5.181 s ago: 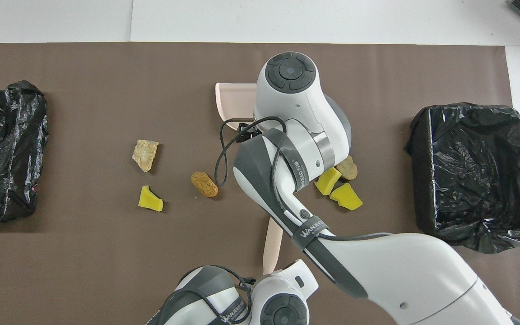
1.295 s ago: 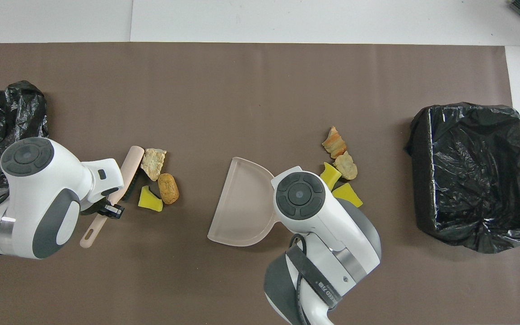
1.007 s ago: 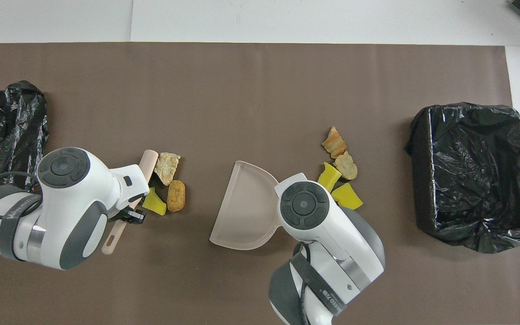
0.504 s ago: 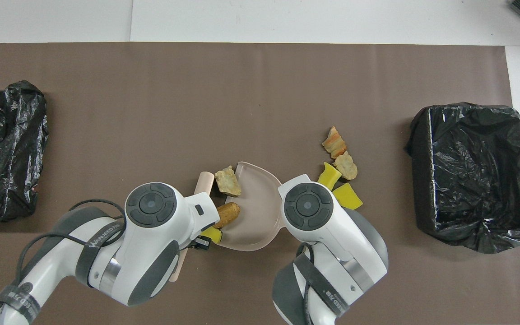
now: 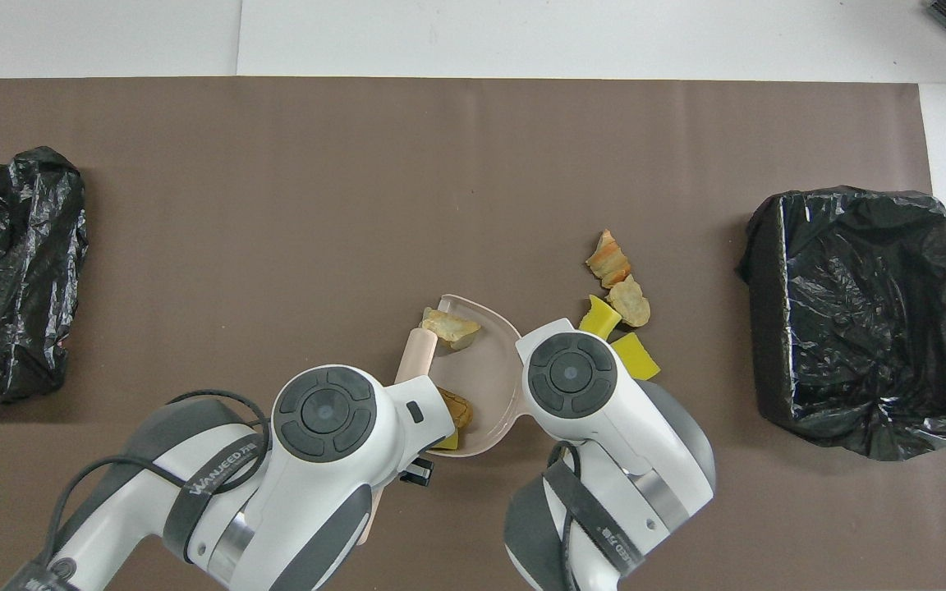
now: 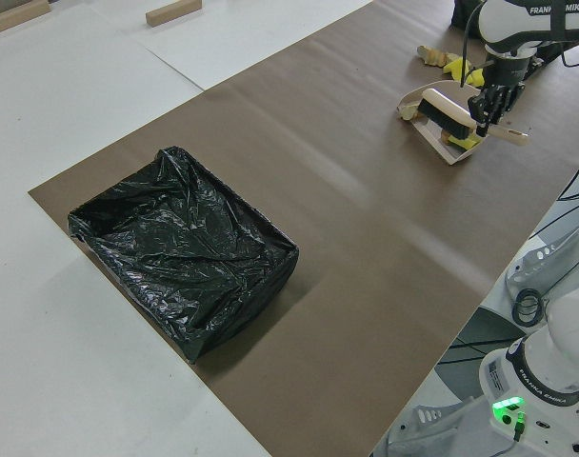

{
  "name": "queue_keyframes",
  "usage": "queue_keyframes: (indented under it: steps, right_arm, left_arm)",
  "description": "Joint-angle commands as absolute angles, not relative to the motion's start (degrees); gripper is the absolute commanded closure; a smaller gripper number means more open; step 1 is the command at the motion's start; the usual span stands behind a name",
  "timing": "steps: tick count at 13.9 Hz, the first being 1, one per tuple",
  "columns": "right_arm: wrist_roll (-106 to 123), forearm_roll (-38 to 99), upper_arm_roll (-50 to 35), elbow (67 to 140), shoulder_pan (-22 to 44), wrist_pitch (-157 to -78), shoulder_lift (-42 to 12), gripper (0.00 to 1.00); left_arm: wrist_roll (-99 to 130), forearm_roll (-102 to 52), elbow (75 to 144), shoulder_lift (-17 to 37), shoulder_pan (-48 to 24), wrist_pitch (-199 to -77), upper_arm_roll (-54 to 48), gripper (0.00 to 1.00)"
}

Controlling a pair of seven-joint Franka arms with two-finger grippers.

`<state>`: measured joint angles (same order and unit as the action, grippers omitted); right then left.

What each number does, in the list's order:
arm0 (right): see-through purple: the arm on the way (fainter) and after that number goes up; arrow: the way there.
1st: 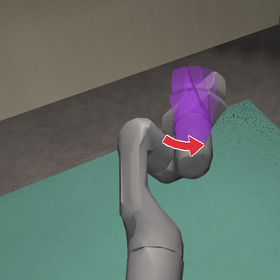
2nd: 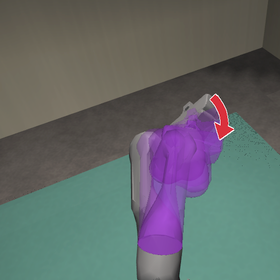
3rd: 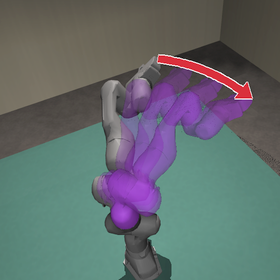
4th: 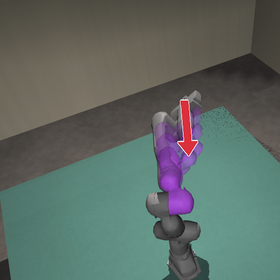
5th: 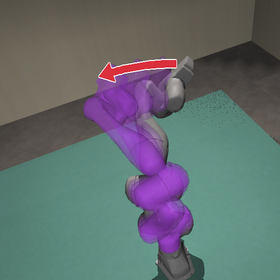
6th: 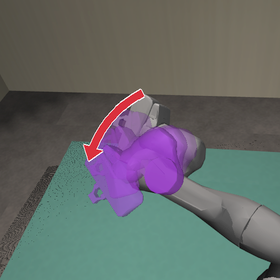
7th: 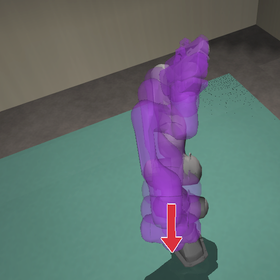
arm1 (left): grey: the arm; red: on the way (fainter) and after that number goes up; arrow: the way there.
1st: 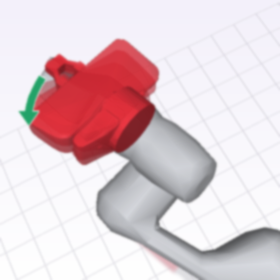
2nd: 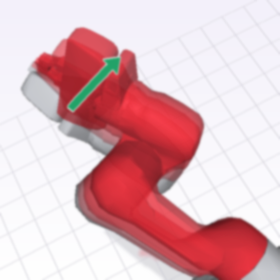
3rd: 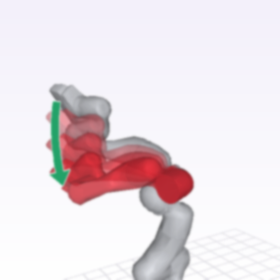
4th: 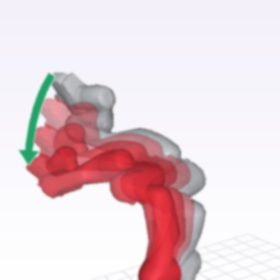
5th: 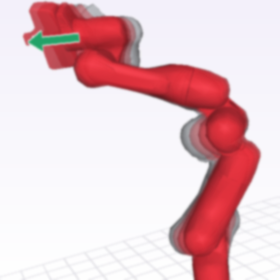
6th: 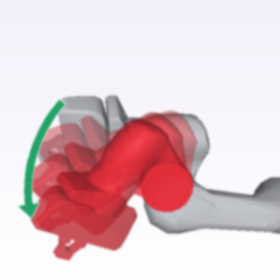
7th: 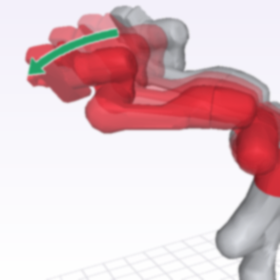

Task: Sweep and dump trash in bin
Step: 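Sweep the trash pieces into the dustpan with the brush in the left gripper, then carry the dustpan to the bin with the right gripper while the left gripper lowers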

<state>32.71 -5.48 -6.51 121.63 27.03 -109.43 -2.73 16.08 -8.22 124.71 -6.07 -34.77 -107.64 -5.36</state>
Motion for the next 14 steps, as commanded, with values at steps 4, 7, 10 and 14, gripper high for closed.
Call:
queue_keyframes:
  steps: [4, 7, 10, 14]
  right_arm:
    - [31.64, -5.89, -6.94, 123.4, 26.1, -111.09, -1.32, 1.0]
    - [31.64, -5.01, -6.94, 122.35, 24.8, -112.67, -1.14, 1.0]
    - [33.57, -0.37, -6.86, 121.55, 22.07, -114.87, 0.87, 1.0]
    - [37.16, 2.54, -6.42, 117.7, 17.16, -113.82, 2.89, 1.0]
  left_arm:
    - [16.26, -8.79, 125.16, -11.16, -30.85, -102.48, -4.57, 1.0]
    - [16.43, -8.18, 126.29, -11.34, -27.86, -103.09, -4.4, 1.0]
    - [18.63, -6.68, 128.58, -13.18, -27.77, -103.27, -4.31, 1.0]
    - [18.89, -6.68, 129.02, -13.71, -28.04, -103.45, -4.57, 1.0]
